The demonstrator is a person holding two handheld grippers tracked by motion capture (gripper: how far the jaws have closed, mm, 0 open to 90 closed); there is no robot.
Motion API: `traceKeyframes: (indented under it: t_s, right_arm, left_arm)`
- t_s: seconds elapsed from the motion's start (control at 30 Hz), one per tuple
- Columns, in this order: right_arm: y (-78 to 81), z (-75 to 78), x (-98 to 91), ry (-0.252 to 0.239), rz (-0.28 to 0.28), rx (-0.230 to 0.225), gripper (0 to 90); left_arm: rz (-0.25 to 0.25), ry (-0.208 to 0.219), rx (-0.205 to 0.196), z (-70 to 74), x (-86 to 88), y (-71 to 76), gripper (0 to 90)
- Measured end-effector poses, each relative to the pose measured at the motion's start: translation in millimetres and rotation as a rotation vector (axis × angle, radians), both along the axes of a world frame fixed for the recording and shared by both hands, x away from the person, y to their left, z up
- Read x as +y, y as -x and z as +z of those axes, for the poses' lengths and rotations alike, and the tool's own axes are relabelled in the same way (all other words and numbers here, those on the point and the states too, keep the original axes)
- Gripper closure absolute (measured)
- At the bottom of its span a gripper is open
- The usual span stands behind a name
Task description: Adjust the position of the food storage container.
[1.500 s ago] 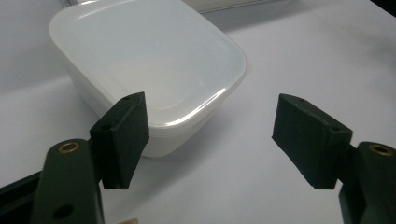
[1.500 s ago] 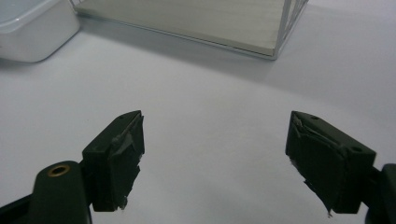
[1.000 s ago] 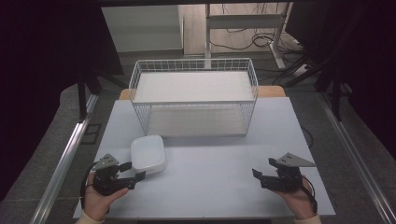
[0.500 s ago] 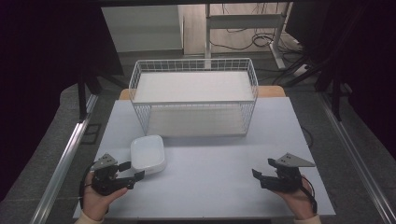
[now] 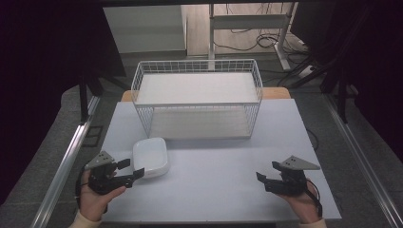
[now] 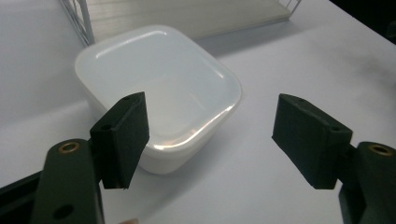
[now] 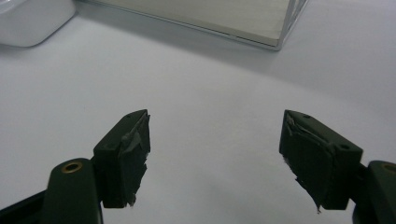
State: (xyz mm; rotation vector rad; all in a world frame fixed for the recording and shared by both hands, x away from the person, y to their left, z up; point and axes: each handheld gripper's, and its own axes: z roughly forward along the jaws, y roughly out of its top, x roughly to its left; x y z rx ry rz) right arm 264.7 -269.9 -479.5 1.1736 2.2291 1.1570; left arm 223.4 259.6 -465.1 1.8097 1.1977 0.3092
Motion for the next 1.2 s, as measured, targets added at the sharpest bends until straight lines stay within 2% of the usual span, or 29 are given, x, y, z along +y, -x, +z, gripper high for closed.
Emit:
traceKeyframes:
  t_s: [0.03, 0.13, 0.2, 0.4, 0.47, 0.5, 0.93, 0.97, 1.07, 1.2]
  right_arm:
    - [-0.2, -0.3, -0.4, 0.000, -0.001, 0.001, 24.9]
    - [-0.3, -0.4, -0.5, 0.002, -0.004, 0.002, 25.0]
    - [-0.2, -0.3, -0.4, 0.005, -0.005, 0.004, 25.1]
    - [-0.9, -1.4, -0.5, 0.010, -0.008, 0.009, 25.2]
    - [-1.1, -1.6, -0.7, 0.013, -0.010, 0.011, 25.2]
    - [-1.3, -2.0, -0.9, 0.012, -0.011, 0.013, 25.3]
    - [-2.6, -3.6, -0.9, 0.021, -0.022, 0.024, 25.4]
    - [-2.7, -3.7, -0.8, 0.020, -0.023, 0.025, 25.4]
    - [-2.7, -4.1, -0.4, 0.022, -0.022, 0.027, 25.4]
    - [-2.9, -4.5, -0.2, 0.022, -0.023, 0.028, 25.5]
  left_arm:
    - [0.000, 0.000, -0.005, 5.9, 1.2, -4.9, 27.2]
    - [0.002, 0.000, -0.006, 10.9, 1.7, -9.5, 27.2]
    - [-0.001, -0.009, -0.007, 19.5, 3.3, -19.2, 27.2]
    - [0.020, -0.023, 0.000, 28.3, 11.2, -37.6, 27.5]
    - [0.021, -0.025, 0.002, 29.0, 12.3, -39.7, 28.4]
    - [0.028, -0.026, 0.005, 30.5, 14.9, -45.8, 29.1]
    - [0.077, -0.050, 0.064, 23.2, 30.5, -78.3, 37.4]
    - [0.082, -0.063, 0.077, 19.9, 32.9, -85.6, 39.2]
    - [0.089, -0.073, 0.091, 16.4, 35.1, -92.0, 42.9]
    - [0.110, -0.108, 0.120, 8.1, 41.1, -101.9, 54.2]
